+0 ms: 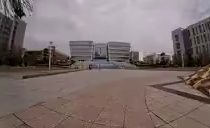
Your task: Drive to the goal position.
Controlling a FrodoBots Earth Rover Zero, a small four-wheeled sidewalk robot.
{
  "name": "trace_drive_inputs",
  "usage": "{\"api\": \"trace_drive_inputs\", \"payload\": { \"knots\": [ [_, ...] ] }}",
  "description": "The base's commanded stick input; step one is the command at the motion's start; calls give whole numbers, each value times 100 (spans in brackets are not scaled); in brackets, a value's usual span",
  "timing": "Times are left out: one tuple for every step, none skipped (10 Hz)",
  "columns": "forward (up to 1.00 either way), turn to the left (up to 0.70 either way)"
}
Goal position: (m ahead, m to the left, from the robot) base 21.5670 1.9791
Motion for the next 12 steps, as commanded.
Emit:
{"api": "trace_drive_inputs", "payload": {
  "knots": [
    [70,0],
    [70,0],
    [70,0],
    [70,0],
    [70,0],
    [77,0],
    [85,0],
    [85,0],
    [85,0],
    [85,0],
    [85,0],
    [85,0]
  ]
}}
